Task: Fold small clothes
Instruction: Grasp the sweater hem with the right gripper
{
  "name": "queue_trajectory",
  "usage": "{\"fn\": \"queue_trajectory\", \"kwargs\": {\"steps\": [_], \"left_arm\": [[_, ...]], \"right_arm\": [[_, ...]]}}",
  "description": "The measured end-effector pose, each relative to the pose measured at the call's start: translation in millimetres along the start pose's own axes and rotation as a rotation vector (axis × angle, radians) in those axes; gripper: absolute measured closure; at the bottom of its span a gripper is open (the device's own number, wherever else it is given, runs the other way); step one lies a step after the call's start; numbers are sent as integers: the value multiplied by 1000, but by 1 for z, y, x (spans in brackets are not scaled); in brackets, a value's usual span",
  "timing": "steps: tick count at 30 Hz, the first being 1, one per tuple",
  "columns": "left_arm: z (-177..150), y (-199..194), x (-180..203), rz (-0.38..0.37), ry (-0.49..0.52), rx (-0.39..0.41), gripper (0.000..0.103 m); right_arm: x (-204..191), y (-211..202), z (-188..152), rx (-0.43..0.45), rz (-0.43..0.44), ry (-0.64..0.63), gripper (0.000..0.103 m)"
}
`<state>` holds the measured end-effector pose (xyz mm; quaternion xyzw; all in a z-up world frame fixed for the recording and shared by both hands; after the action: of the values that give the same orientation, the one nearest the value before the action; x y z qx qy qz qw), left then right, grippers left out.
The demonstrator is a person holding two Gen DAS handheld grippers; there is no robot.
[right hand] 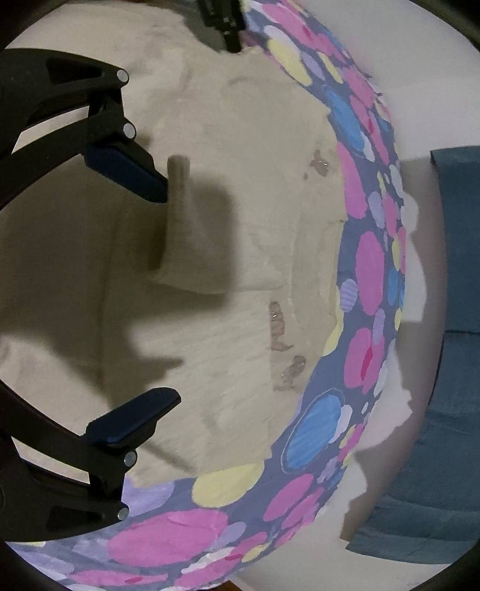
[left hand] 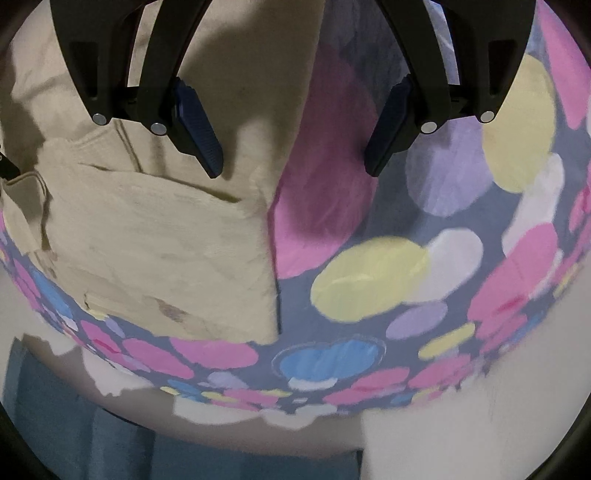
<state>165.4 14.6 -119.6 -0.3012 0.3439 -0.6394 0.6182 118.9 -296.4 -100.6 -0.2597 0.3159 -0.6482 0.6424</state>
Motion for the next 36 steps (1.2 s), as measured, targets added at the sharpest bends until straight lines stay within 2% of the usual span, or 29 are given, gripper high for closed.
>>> {"fn": "queue_trajectory", "kwargs": {"steps": [3,4,5,7,9,11,14,16,18,21,22,23,24,28,31,34,36], "left_arm": [[1,2,-8,-28,-51,1,25],[1,2,-10,-36,-61,2,25],[1,2,-11,-42,-67,3,25],[0,2,-10,-44,-68,4,25],[0,3,-11,-42,-65,6,25],[-2,5,-12,-40,-59,2,24],[-1,4,-12,-46,-65,6,23],[-1,5,-12,-53,-71,4,23],[0,5,-12,-54,-72,5,23],[0,5,-12,-56,-74,2,23],[0,6,-13,-58,-77,3,23],[1,6,-13,-59,-79,3,23],[1,7,-14,-62,-83,4,23],[2,5,-14,-74,-98,6,23],[2,4,-15,-78,-103,5,23],[2,4,-16,-80,-105,5,23],[3,3,-15,-89,-109,12,23]], "right_arm": [[26,-3,5,24,0,131,5],[41,-2,4,26,12,201,12],[52,-1,1,20,25,258,23],[81,2,-8,-3,103,435,31],[95,6,-15,-22,197,529,34],[101,6,-17,-22,270,566,34],[105,5,-13,-19,333,588,34],[106,9,-15,-40,357,612,34],[108,12,-17,-57,362,631,39],[108,11,-19,-61,360,628,57],[106,12,-20,-74,372,626,72],[105,12,-21,-82,389,625,94],[103,11,-21,-86,416,626,98],[103,-4,-22,-30,387,599,98],[108,10,-34,-77,346,597,99],[114,11,-38,-67,402,634,99],[119,3,-39,-55,409,656,95]]}}
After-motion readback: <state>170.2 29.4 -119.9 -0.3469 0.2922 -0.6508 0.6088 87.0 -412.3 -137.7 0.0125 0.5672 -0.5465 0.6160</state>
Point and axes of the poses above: each gripper's, at about its wrist camera, not at the fingertips, and y roughly the way its jaws point, x to its right, z to its top, the point moved 5 cm from there along y, roughly the way its jaws point, and after that the axes turned 4 degrees about z, right-handed, at the moved point
